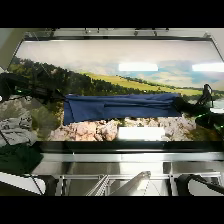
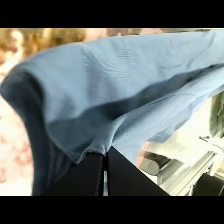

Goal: Fold the shirts.

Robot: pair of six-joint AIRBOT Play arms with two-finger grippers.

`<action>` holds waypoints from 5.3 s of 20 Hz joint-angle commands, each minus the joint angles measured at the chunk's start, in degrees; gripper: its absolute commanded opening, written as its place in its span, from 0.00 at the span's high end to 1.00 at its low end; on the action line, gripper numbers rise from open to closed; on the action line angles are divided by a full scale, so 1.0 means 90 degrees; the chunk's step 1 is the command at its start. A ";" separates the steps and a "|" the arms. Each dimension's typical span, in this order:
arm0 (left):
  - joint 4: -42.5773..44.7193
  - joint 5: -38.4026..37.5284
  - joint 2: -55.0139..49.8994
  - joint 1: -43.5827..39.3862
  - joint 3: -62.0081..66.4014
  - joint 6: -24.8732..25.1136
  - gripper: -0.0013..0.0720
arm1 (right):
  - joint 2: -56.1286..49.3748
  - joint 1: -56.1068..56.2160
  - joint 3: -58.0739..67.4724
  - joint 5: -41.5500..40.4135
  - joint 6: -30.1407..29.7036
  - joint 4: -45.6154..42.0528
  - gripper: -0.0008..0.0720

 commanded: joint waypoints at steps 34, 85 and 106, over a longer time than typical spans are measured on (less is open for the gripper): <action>-0.0352 0.2266 -0.0437 0.0058 0.2295 -0.0928 0.97 | -0.2441 -0.1326 0.3300 0.4320 0.1452 -0.1885 0.19; -0.0005 0.1367 0.2875 -0.2067 0.0906 -0.1229 0.96 | -0.2256 0.4690 0.4818 0.2375 0.1858 -0.0576 0.96; -0.0092 -0.0352 0.6795 0.0158 -0.3747 -0.0610 0.12 | -0.1183 0.1455 0.2208 0.3888 0.3852 -0.2975 0.04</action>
